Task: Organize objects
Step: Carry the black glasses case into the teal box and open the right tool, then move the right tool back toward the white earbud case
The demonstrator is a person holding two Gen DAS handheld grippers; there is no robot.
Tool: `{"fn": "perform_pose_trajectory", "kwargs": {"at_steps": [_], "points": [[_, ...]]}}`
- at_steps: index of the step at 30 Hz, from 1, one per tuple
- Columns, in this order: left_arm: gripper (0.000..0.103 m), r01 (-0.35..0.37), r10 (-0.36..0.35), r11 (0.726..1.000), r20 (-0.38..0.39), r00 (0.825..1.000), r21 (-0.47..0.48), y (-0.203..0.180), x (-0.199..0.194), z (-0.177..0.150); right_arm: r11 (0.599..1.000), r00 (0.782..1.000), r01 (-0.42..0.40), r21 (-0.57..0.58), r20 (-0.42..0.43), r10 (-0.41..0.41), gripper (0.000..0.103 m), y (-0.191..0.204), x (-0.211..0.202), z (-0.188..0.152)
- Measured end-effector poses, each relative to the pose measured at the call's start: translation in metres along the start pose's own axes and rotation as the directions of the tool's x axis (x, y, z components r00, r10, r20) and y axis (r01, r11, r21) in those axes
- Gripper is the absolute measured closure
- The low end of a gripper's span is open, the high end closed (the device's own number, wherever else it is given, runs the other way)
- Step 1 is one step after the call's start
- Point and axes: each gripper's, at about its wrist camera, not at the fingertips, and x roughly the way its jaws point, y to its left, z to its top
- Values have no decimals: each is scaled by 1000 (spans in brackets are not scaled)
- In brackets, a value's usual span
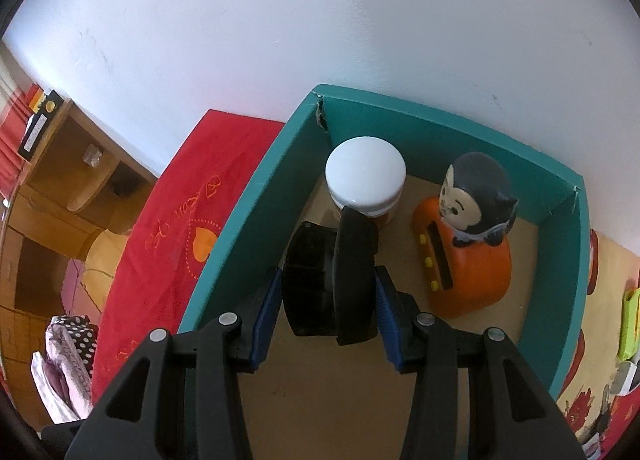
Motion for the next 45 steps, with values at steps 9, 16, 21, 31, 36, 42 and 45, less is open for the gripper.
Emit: {"fn": "perform_pose_trajectory", "kwargs": {"at_steps": [9, 16, 21, 31, 36, 42, 45], "points": [[83, 3, -3, 1000, 2, 1000, -1, 1, 0, 0, 1000, 999, -28, -1, 46, 29, 46, 6, -23, -3], [83, 2, -2, 1000, 3, 1000, 13, 1, 0, 0, 998, 992, -60, -6, 108, 61, 46, 1, -73, -25], [83, 11, -11, 1000, 7, 1000, 20, 2, -1, -1, 999, 992, -28, 24, 125, 25, 46, -18, -105, -58], [83, 3, -3, 1000, 1, 1000, 19, 0, -1, -1, 977, 985, 123, 174, 99, -142, 46, -99, -143, -130], [83, -3, 3, 1000, -6, 1000, -4, 0, 1, 1, 939, 973, 215, 268, 23, -230, 45, -150, -151, -174], [83, -20, 19, 1000, -20, 1000, -22, 0, 3, 7, 859, 927, 367, 357, -64, -369, 39, -187, -165, -223], [83, -24, 23, 999, -18, 1000, -29, 0, 5, 7, 827, 924, 376, 418, -102, -368, 34, -207, -166, -243]]}}
